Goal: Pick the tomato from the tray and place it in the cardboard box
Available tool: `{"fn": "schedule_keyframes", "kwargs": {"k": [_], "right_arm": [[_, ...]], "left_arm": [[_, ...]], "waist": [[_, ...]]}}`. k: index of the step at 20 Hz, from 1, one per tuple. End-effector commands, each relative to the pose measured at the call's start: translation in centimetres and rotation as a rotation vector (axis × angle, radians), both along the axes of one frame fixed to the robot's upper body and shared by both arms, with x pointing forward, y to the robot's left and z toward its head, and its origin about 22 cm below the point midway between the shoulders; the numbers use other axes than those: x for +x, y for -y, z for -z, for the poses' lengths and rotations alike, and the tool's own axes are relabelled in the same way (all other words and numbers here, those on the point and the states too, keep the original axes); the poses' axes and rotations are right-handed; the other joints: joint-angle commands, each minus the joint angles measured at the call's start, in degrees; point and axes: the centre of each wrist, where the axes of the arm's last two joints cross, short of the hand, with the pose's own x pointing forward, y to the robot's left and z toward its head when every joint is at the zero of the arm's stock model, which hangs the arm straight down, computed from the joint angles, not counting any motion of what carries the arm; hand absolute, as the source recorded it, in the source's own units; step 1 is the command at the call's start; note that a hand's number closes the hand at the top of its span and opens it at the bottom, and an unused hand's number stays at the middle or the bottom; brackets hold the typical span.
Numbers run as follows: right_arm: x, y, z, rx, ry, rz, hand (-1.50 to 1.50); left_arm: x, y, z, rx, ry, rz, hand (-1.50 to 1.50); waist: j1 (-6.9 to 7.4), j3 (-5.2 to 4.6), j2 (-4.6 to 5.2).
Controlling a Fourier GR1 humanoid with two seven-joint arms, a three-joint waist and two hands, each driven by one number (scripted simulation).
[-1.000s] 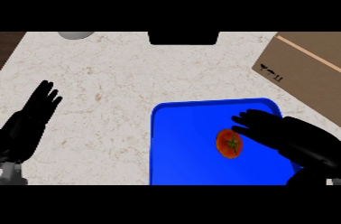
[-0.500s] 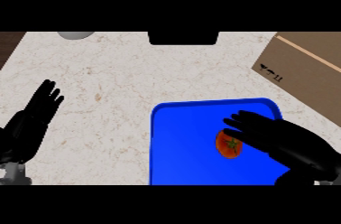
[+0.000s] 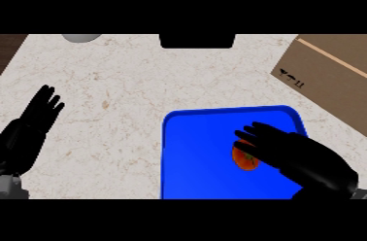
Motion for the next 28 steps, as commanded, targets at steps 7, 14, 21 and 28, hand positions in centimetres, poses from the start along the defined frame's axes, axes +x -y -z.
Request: {"fn": "schedule_keyframes", "kwargs": {"k": [7, 14, 21, 28], "right_arm": [[0.6, -2.7, 2.2, -0.042, 0.033, 0.038, -1.5], [1.1, -2.4, 3.5, -0.089, 0.005, 0.043, -1.5], [2.3, -3.4, 5.2, -0.133, 0.001, 0.048, -1.5], [2.8, -1.5, 5.5, -0.127, 0.003, 0.065, -1.5]], "left_arm": [[-0.3, 1.0, 0.5, 0.008, -0.001, -0.008, 0.0], [1.6, -0.5, -2.2, -0.006, 0.01, -0.002, 0.0], [0.4, 0.7, 2.1, -0.002, -0.016, 0.007, 0.0], [1.7, 1.2, 0.4, 0.005, -0.011, 0.0, 0.0]], "waist": [[0.07, 0.01, 0.01], [-0.05, 0.01, 0.03], [0.11, 0.0, 0.06], [-0.09, 0.0, 0.04]]}}
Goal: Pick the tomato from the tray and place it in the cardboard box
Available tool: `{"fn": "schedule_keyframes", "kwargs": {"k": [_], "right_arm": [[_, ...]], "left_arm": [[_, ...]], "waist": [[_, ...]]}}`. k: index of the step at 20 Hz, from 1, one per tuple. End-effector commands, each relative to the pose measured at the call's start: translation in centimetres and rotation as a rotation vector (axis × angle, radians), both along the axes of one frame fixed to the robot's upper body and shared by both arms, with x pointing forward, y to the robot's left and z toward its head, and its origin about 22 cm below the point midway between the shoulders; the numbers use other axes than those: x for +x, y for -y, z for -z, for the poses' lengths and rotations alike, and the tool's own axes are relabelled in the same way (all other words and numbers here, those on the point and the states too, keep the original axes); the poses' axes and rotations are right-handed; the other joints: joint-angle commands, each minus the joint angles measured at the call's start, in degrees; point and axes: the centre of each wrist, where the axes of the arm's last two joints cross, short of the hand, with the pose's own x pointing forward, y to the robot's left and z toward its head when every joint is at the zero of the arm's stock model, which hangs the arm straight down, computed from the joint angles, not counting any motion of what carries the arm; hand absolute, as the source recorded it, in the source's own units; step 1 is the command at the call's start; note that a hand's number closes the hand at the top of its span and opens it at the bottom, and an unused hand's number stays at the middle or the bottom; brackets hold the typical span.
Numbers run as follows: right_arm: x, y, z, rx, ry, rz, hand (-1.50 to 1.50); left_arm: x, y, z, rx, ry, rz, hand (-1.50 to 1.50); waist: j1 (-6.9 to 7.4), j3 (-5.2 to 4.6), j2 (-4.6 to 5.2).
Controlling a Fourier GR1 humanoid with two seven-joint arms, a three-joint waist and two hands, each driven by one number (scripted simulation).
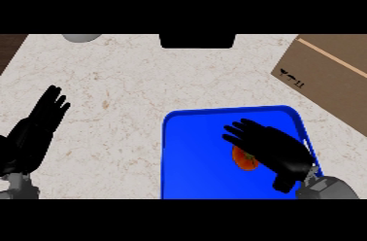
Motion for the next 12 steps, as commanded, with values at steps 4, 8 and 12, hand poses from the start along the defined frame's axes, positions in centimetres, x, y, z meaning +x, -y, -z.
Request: {"fn": "schedule_keyframes", "kwargs": {"k": [4, 8, 12], "right_arm": [[-0.1, -0.5, 2.0, 0.016, 0.02, 0.007, -1.5], [-1.1, -2.2, 2.7, 0.051, 0.036, -0.012, 1.5], [0.9, -0.4, 1.1, 0.06, 0.064, -0.091, 1.5]], "left_arm": [[-0.5, -0.4, 0.2, -0.004, -0.018, -0.004, 0.0], [-1.5, -1.2, 0.5, -0.012, 0.007, 0.004, 0.0], [-0.2, -1.9, 1.2, -0.016, -0.007, 0.004, 0.0]], "waist": [[-0.01, 0.0, -0.01], [0.08, -0.01, -0.04], [-0.11, -0.01, 0.0]]}}
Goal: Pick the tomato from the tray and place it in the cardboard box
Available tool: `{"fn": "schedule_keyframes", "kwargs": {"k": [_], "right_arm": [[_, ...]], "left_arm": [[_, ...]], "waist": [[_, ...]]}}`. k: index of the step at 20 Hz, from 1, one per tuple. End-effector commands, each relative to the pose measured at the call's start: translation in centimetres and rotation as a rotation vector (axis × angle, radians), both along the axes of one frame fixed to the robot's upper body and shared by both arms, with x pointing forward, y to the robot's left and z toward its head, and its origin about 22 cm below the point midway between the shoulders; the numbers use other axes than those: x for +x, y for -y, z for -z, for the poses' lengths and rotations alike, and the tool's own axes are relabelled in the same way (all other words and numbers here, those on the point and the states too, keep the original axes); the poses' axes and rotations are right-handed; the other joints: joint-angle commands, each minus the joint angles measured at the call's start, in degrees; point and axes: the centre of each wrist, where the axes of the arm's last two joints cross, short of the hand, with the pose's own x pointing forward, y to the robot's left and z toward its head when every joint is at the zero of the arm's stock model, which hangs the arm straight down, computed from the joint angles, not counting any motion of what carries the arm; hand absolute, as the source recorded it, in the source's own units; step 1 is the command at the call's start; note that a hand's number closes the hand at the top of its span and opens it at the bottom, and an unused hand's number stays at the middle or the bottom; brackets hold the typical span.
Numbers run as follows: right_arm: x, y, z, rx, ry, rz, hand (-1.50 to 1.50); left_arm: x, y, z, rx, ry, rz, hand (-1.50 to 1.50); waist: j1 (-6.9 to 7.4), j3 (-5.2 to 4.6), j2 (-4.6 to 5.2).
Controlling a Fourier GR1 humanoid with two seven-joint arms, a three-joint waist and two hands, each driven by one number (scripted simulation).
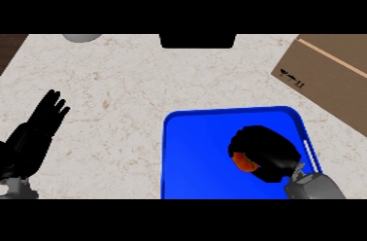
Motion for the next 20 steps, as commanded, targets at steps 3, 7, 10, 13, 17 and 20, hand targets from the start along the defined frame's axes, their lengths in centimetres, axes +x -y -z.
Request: {"fn": "schedule_keyframes", "kwargs": {"k": [3, 7, 10, 13, 17, 20], "right_arm": [[-0.5, -0.2, 0.9, 0.031, 0.027, -0.041, 1.5], [0.1, -0.8, 1.0, 0.063, 0.033, -0.047, 1.5], [1.8, 1.7, -0.1, 0.046, 0.012, 0.06, 1.5], [3.4, 2.7, -0.1, -0.025, -0.088, 0.327, 1.5], [6.2, 5.0, -1.5, -0.081, -0.101, 0.557, 1.5], [6.9, 4.7, -3.2, -0.045, -0.038, 0.581, 1.5]], "left_arm": [[-0.4, 1.2, 0.1, 0.006, 0.011, -0.003, 0.0], [-0.8, -0.3, -1.0, 0.007, 0.004, -0.015, 0.0], [-0.2, -0.2, -1.7, 0.01, 0.016, -0.008, 0.0], [0.4, -0.3, -1.3, -0.002, 0.01, -0.009, 0.0], [0.2, 1.3, -1.6, 0.005, -0.002, -0.005, 0.0], [0.8, 0.3, 0.2, -0.004, -0.006, 0.007, 0.0]], "waist": [[-0.09, 0.03, 0.02], [0.0, 0.03, 0.02], [0.03, 0.03, 0.05], [0.04, -0.01, 0.21], [0.47, 0.04, 0.16], [-0.05, 0.01, 0.1]]}}
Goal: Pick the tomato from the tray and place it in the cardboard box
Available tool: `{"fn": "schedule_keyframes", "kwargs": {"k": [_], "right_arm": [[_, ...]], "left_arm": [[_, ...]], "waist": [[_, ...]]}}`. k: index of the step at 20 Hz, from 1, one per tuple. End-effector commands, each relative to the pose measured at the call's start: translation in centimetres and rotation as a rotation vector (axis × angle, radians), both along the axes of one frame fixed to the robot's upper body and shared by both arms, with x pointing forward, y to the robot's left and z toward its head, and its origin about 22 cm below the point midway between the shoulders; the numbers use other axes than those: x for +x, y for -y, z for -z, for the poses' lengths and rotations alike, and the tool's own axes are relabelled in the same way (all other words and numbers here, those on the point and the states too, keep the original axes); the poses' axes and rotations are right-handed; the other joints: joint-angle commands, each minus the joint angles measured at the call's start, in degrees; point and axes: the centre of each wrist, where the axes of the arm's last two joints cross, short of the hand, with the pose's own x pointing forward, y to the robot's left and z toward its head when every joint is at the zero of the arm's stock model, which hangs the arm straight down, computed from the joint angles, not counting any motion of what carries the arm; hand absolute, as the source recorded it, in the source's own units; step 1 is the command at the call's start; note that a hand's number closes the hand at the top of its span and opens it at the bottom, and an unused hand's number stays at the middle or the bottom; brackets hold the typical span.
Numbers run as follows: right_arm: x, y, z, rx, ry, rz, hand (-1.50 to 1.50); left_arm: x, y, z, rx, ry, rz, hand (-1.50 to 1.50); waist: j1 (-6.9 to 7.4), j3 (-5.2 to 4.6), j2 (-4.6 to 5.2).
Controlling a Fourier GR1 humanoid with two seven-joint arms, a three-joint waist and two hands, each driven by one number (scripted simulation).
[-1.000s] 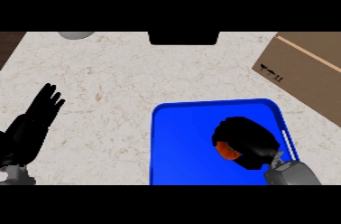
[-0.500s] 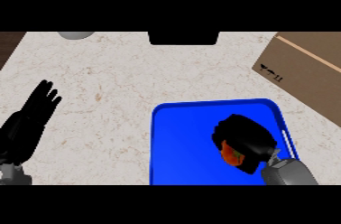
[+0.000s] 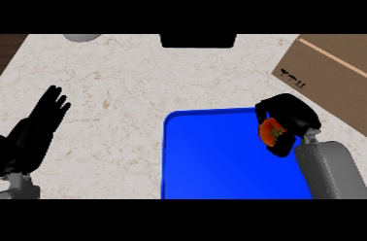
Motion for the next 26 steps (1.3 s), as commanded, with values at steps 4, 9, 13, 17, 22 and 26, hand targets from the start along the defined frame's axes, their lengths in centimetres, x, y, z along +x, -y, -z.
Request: {"fn": "schedule_keyframes", "kwargs": {"k": [4, 9, 13, 17, 22, 26], "right_arm": [[-0.8, -0.1, -4.6, 0.049, 0.143, 0.075, 1.5], [-3.1, -0.6, -10.7, 0.149, 0.328, 0.058, 1.5], [-4.5, 0.7, -16.5, 0.205, 0.453, 0.132, 1.5], [-3.9, 1.8, -19.6, 0.228, 0.564, 0.296, 1.5], [-3.1, 4.7, -23.7, 0.244, 0.618, 0.412, 1.5], [-0.4, 6.4, -21.9, 0.224, 0.604, 0.457, 1.5]], "left_arm": [[0.1, -1.2, -0.4, -0.001, 0.005, 0.0, 0.0], [-0.6, -0.7, 0.0, 0.011, -0.004, -0.012, 0.0], [-0.3, -0.6, -1.8, -0.004, -0.006, 0.001, 0.0], [-0.7, -1.3, 0.4, -0.006, 0.005, 0.013, 0.0], [0.6, 0.1, 0.5, 0.001, -0.008, 0.003, 0.0], [-1.0, -1.5, -0.7, 0.01, 0.007, 0.028, 0.0]], "waist": [[-0.4, 0.0, -0.23], [-0.78, -0.02, -0.41], [-0.78, -0.01, -0.51], [-0.26, -0.04, -0.21], [-0.29, -0.02, -0.1], [0.3, 0.01, -0.07]]}}
